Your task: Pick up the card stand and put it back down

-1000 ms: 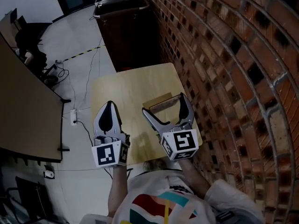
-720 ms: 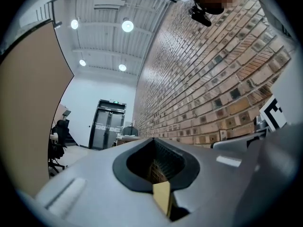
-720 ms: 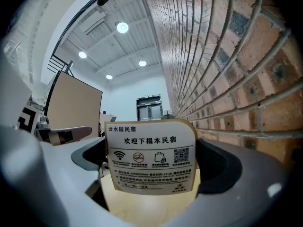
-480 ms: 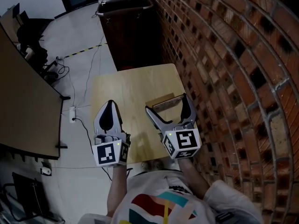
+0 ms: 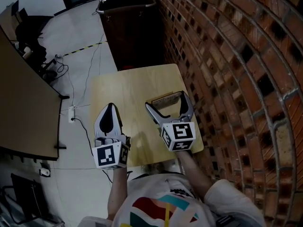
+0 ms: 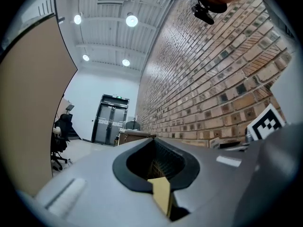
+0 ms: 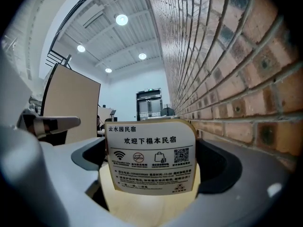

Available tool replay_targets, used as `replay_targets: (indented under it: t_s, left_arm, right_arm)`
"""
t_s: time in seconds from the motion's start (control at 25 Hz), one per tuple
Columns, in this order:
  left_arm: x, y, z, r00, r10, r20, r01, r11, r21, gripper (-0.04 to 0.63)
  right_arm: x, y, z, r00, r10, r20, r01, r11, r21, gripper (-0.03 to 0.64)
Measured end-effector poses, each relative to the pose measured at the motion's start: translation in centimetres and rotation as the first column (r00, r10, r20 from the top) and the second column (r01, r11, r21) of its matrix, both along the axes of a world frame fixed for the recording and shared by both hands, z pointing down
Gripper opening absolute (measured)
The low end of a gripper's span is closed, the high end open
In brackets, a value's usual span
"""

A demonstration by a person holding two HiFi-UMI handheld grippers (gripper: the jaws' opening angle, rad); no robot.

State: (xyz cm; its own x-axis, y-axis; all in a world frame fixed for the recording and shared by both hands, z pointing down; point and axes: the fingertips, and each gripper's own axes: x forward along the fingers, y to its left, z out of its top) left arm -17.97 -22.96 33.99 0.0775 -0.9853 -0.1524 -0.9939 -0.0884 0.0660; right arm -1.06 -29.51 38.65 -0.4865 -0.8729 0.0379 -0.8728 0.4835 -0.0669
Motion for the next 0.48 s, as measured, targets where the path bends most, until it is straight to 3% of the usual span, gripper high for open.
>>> replay_targets:
  t_s: [0.16,0.32,0.48]
  left_arm:
    - [0.0,-0.6,1.8,1.0,0.01,-0.007,-0.01,0.999,-0.041,0.006]
    - [-1.8,-1.2,3.5,0.999,-0.037,-0.022,0.035,0.995,-0.088,0.006]
    - [-4.5,-1.2,5.5,0.996,-0.084,0.005,0.084,0.985,-0.152,0.006]
  right_arm:
    - [-0.7,-5.8,3.7,0.999,0.043,-0.022,-0.044,0.997,-0.059,0.575]
    - [-1.0,-11.8,7.4,0.995,0.095,-0.036,-0.099,0.985,-0.144,0.575]
    - [-2.4,-16.1,11.8,0.986,0.105,-0.131,-0.131,0.969,-0.209,0.575]
